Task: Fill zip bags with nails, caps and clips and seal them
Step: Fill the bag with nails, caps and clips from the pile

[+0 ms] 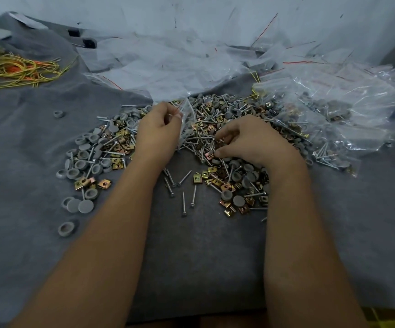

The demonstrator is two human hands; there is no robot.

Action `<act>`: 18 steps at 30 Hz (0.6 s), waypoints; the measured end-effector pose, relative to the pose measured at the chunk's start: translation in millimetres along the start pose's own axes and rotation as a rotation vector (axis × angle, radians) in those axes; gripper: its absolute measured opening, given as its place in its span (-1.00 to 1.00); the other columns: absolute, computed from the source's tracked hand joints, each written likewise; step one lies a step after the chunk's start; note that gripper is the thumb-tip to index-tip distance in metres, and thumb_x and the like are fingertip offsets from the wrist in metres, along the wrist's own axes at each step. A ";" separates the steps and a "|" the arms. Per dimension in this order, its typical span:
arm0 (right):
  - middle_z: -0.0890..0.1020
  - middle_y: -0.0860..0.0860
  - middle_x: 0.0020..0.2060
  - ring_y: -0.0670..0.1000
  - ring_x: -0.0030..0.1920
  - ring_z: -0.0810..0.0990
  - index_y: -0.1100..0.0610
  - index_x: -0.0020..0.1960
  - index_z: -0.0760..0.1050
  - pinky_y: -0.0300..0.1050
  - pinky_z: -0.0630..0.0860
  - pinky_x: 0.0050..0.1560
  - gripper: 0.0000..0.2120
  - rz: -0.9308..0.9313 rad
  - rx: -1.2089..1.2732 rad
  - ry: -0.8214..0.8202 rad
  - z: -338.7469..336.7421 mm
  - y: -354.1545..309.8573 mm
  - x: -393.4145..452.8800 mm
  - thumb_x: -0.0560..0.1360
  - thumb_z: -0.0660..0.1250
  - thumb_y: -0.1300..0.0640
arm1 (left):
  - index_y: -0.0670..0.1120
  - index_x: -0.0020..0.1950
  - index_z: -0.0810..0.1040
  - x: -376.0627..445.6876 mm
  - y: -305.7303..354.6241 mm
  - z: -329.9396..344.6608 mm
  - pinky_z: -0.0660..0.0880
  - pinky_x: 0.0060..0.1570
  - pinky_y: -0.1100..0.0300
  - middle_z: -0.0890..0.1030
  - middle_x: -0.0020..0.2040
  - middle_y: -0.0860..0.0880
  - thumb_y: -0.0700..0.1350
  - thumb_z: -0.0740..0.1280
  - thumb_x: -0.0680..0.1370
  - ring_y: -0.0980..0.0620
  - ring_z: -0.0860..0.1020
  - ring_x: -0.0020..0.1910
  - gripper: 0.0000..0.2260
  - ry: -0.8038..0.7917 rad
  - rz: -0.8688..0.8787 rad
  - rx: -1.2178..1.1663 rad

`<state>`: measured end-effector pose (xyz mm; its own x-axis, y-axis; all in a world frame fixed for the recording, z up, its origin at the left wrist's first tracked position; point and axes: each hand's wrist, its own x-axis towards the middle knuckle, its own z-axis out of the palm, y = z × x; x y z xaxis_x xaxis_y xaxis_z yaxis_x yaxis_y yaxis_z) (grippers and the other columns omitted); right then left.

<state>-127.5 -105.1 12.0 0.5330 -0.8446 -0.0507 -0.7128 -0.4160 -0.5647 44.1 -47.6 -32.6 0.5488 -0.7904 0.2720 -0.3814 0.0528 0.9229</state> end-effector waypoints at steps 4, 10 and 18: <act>0.63 -0.03 -0.12 -0.04 -0.10 0.61 0.10 0.18 0.61 -0.13 0.54 0.02 -0.61 -0.027 0.046 0.108 9.9 -0.2 4.9 0.37 0.55 0.19 | -0.01 -0.08 0.52 1.2 -1.8 0.3 0.56 -0.10 -0.14 0.56 -0.20 -0.10 -0.12 0.23 0.59 -0.05 0.53 -0.25 -0.90 -0.010 0.006 0.008; 0.65 0.00 -0.08 -0.09 -0.10 0.61 0.08 0.18 0.60 -0.26 0.54 -0.05 -0.64 -0.081 0.154 0.242 21.1 -1.4 15.5 0.44 0.41 0.35 | 0.03 -0.06 0.55 1.3 -3.9 1.9 0.48 -0.33 0.12 0.52 -0.27 -0.01 -0.10 0.26 0.59 0.13 0.47 -0.38 -0.90 -0.018 0.041 0.000; 0.51 -0.02 0.09 -0.08 0.08 0.56 0.01 -0.16 0.61 -0.27 0.53 0.10 -0.85 -0.209 0.374 0.531 27.2 -8.2 17.3 0.42 0.49 0.25 | 0.11 -0.02 0.62 0.7 -3.9 2.8 0.44 -0.41 0.18 0.47 -0.37 0.11 -0.02 0.30 0.58 0.23 0.39 -0.48 -0.90 -0.009 0.090 0.027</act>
<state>-100.0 -107.2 -6.7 0.2784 -0.8500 0.4472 -0.3629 -0.5241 -0.7704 43.9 -50.1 -36.9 0.5047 -0.7887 0.3510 -0.4488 0.1076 0.8871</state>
